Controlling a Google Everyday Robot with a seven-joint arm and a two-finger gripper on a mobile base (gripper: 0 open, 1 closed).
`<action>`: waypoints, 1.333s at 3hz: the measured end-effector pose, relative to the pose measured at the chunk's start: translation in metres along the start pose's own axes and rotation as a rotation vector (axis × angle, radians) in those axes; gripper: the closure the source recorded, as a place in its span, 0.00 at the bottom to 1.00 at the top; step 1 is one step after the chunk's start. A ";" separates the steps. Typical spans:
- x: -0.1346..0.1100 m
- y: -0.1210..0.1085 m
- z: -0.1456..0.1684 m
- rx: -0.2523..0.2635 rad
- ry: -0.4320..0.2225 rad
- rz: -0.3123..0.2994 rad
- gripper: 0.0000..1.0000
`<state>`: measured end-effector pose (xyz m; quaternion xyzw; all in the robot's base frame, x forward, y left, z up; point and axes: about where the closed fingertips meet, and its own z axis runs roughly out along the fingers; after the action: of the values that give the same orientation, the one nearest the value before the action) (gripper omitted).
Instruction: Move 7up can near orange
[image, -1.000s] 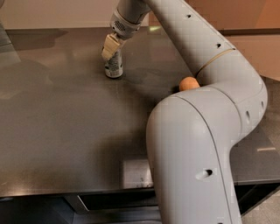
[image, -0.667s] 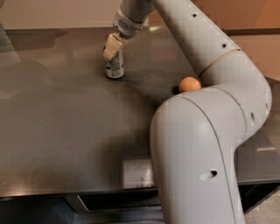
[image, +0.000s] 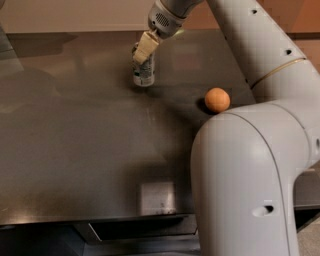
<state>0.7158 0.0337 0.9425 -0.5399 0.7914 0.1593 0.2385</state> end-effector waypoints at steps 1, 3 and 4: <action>0.024 -0.004 -0.022 0.003 0.004 0.008 1.00; 0.079 -0.012 -0.052 0.011 0.024 0.062 1.00; 0.100 -0.013 -0.057 0.008 0.037 0.081 1.00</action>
Offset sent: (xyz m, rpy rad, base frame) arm -0.0358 -0.1162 0.0118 -0.0274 0.0375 -0.0642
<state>0.6858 -0.0777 0.9349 -0.5092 0.8175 0.1555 0.2194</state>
